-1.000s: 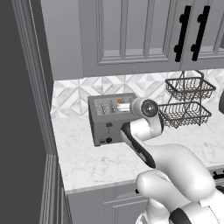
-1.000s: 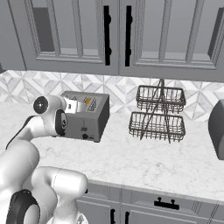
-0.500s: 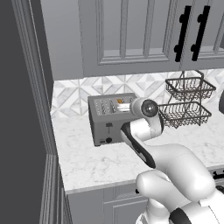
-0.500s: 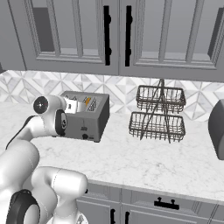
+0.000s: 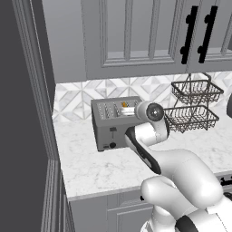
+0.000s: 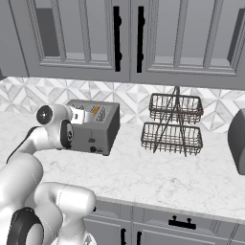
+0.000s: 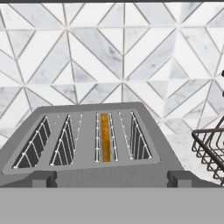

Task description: Start the toaster. Once the lever pops up, take the bread to the plate on the dining counter.

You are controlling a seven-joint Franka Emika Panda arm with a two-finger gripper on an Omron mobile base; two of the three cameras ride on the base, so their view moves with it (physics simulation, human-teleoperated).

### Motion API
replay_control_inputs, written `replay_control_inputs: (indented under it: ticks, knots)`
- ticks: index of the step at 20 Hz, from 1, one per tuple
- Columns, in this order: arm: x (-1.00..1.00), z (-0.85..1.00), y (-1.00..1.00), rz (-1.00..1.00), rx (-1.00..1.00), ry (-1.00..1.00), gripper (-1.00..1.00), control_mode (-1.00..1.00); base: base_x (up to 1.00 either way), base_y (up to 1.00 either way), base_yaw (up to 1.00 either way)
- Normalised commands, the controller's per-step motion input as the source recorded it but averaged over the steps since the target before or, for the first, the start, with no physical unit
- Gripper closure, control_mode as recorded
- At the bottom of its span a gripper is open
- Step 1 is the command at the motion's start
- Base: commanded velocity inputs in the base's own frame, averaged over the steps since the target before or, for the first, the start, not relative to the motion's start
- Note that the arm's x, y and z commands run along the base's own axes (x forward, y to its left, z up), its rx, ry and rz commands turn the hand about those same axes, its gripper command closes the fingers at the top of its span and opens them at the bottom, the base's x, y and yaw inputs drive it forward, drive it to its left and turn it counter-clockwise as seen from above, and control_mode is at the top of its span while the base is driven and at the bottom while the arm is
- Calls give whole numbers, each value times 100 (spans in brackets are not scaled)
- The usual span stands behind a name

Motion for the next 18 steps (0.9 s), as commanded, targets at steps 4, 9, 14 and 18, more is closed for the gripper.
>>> replay_control_inputs:
  ticks: [4,9,14,18]
  knots:
    - [0,0,0,0,0,0,-100,-100,0,0,0]
    - [0,0,0,0,0,0,-100,-100,0,0,0]
    - [0,0,0,0,0,0,-100,-100,0,0,0]
    - [0,0,0,0,0,0,-100,-100,0,0,0]
